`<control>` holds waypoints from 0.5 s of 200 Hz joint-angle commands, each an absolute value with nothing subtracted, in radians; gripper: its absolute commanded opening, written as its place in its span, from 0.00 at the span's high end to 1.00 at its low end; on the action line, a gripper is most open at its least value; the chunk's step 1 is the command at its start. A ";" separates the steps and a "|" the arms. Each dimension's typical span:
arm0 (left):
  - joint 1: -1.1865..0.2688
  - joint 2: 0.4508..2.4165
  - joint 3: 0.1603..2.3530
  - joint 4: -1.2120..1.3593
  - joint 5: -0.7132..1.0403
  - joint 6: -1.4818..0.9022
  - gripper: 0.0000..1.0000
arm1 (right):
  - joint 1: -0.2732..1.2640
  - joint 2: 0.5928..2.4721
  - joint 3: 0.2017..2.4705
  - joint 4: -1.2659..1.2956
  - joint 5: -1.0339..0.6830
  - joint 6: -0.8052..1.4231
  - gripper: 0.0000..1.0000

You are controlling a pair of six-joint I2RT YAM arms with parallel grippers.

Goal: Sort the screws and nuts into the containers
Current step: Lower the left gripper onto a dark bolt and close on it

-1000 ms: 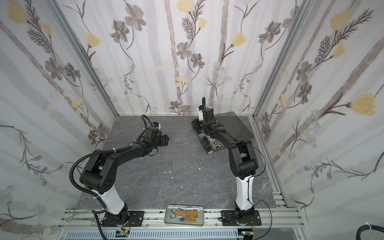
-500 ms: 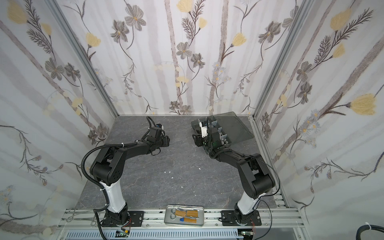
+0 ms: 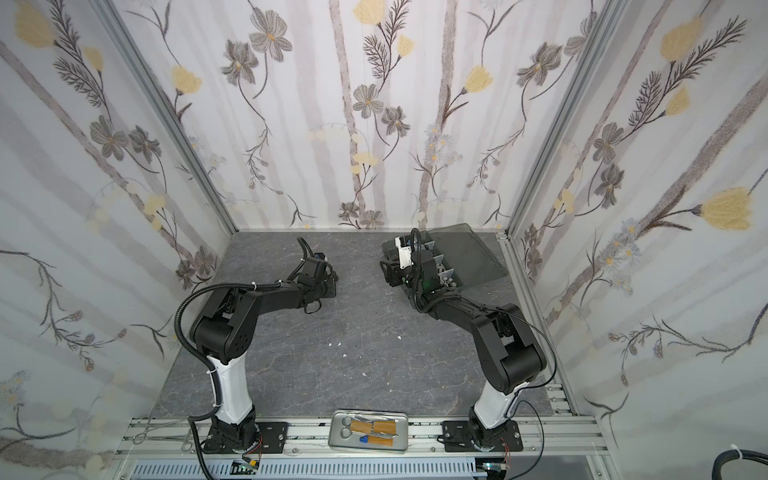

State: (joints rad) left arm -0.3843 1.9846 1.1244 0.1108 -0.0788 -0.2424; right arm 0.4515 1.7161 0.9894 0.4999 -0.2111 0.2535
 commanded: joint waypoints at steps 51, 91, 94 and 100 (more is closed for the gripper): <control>-0.384 2.010 1.156 0.115 -0.117 -0.229 0.73 | 0.453 1.742 1.000 0.507 -0.223 0.259 0.44; -0.385 2.015 1.167 0.107 -0.124 -0.223 0.82 | 0.454 1.749 0.998 0.498 -0.217 0.257 0.43; -0.385 2.014 1.169 0.107 -0.125 -0.222 0.82 | 0.454 1.750 0.998 0.500 -0.216 0.258 0.43; -0.385 2.012 1.169 0.106 -0.125 -0.221 0.82 | 0.454 1.751 0.999 0.497 -0.215 0.258 0.43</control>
State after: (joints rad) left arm -0.3851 2.0113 1.1587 0.1123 -0.1047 -0.2314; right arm 0.4522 1.7447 0.9916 0.4847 -0.2111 0.2535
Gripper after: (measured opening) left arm 0.185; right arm 0.568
